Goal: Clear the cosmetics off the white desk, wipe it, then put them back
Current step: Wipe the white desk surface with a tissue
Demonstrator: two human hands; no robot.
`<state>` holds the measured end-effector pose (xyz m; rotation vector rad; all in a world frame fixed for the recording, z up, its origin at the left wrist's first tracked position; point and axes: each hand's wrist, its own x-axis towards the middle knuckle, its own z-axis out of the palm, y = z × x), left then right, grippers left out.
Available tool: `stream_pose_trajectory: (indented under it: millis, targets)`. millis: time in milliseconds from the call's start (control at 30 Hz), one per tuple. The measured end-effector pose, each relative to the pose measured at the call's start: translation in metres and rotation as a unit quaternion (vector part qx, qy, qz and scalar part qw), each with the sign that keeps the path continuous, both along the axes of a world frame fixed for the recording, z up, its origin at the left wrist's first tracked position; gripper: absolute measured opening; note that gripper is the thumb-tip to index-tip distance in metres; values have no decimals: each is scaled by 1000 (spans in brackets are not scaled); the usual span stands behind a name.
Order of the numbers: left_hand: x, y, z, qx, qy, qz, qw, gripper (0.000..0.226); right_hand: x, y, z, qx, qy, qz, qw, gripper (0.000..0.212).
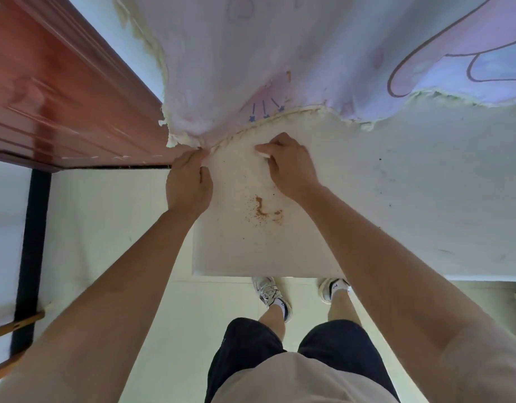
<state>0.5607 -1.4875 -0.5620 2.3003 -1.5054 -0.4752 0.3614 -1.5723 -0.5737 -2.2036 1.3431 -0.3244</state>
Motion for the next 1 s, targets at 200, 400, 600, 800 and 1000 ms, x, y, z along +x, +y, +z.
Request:
stream_pose_trajectory:
  millis: [200,400,600,800,1000]
  targets:
    - [18,-59,-11,69,14,-113,991,65,-82,-53,-5,-40,41,-250,966,35]
    - [29,-86,6,88,119,-95,984,62,-19,-57,-16,-79,69,-259,960,37]
    - [40,-46,-7,-10,360,203,910,27,75,-10,-8,-58,40,19,997,46]
    - [22,-13,-14,1,452,352,819,36,2,-22,-13,-96,5,-41,994,37]
    - [19,15,-5,4,450,357,819,39,50,-56,-14,-130,98,-130,978,41]
